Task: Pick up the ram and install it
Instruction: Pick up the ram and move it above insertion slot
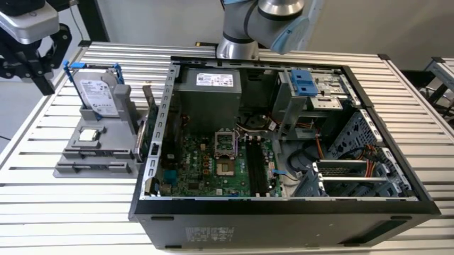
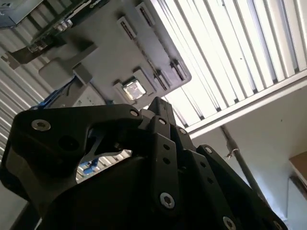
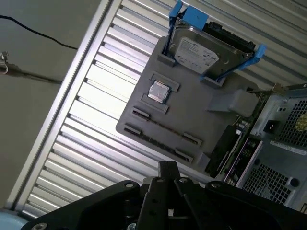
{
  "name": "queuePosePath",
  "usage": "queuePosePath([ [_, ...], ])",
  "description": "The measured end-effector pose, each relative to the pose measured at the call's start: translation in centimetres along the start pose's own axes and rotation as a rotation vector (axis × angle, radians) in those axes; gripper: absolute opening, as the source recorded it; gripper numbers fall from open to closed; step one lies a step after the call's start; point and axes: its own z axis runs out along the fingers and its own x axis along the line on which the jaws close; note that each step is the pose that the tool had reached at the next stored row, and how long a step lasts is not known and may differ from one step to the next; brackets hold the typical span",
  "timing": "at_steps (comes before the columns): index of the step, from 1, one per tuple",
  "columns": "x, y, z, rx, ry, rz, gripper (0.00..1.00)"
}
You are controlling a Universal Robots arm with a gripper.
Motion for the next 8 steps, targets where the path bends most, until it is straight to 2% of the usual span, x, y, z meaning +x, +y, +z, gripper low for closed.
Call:
queuePosePath([
  [8,0.0,0.0,0.0,-0.001,0.0067,-0.135,0.0],
])
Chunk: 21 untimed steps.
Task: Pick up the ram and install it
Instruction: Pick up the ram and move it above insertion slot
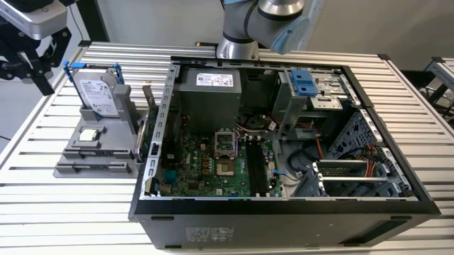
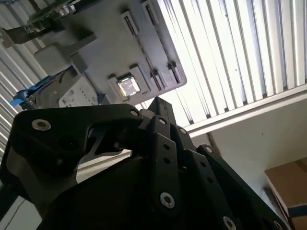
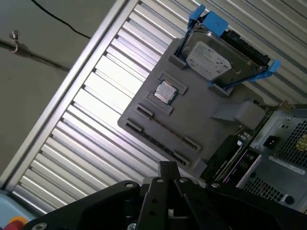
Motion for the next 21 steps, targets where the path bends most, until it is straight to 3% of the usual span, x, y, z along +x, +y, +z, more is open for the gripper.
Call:
queuePosePath([
  [6,0.0,0.0,-0.01,-0.0008,0.0029,-0.055,0.0],
  [16,0.0,0.0,-0.02,-0.0008,0.0035,-0.065,0.0],
  [21,0.0,0.0,-0.02,-0.0014,0.0069,-0.141,0.0],
])
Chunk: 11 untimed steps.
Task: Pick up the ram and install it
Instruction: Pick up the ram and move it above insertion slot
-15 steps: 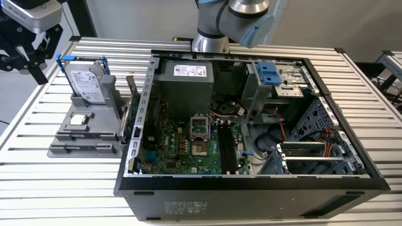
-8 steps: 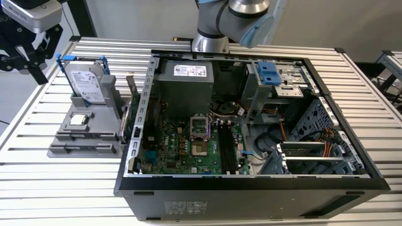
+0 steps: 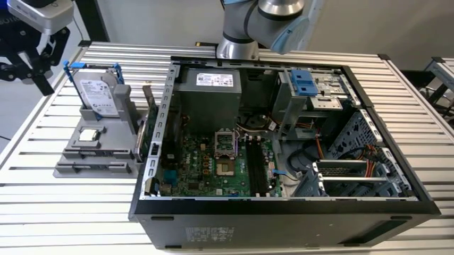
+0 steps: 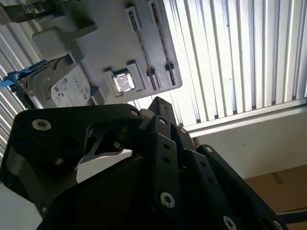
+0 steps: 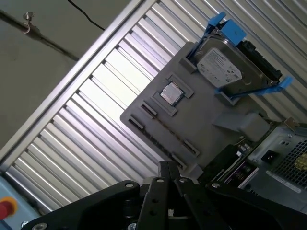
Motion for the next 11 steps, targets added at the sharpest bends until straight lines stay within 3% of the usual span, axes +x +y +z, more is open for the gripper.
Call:
queuePosePath([
  [11,0.0,0.0,0.0,-0.0012,0.0087,-0.198,0.0],
])
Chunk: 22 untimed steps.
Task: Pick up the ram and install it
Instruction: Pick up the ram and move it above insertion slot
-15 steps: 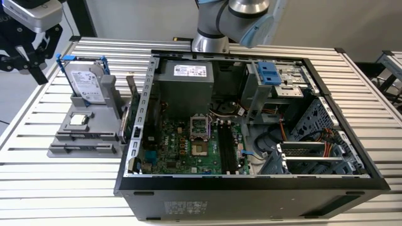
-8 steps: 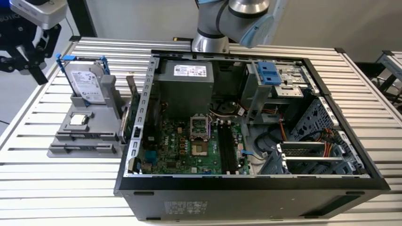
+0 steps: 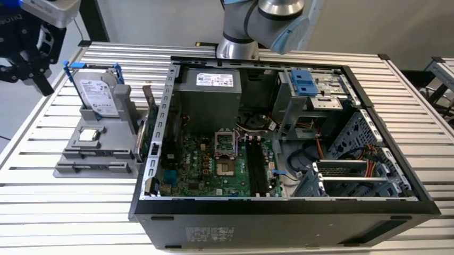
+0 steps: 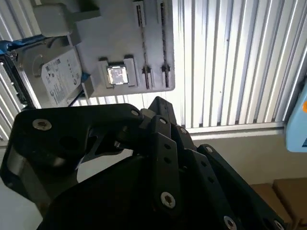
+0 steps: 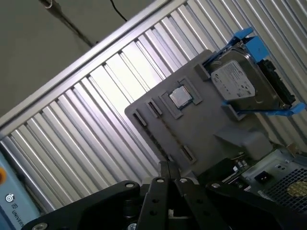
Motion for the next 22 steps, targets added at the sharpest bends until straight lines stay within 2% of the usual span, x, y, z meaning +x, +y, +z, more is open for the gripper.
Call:
queuePosePath([
  [6,0.0,0.0,0.0,0.0025,0.0028,-0.11,0.0],
  [12,0.0,0.0,-0.01,0.0225,-0.0059,-0.21,0.0],
  [17,0.0,0.0,-0.01,0.028,-0.0068,-0.3,0.0],
  [22,0.0,0.0,-0.01,0.04,-0.0112,-0.387,0.0],
])
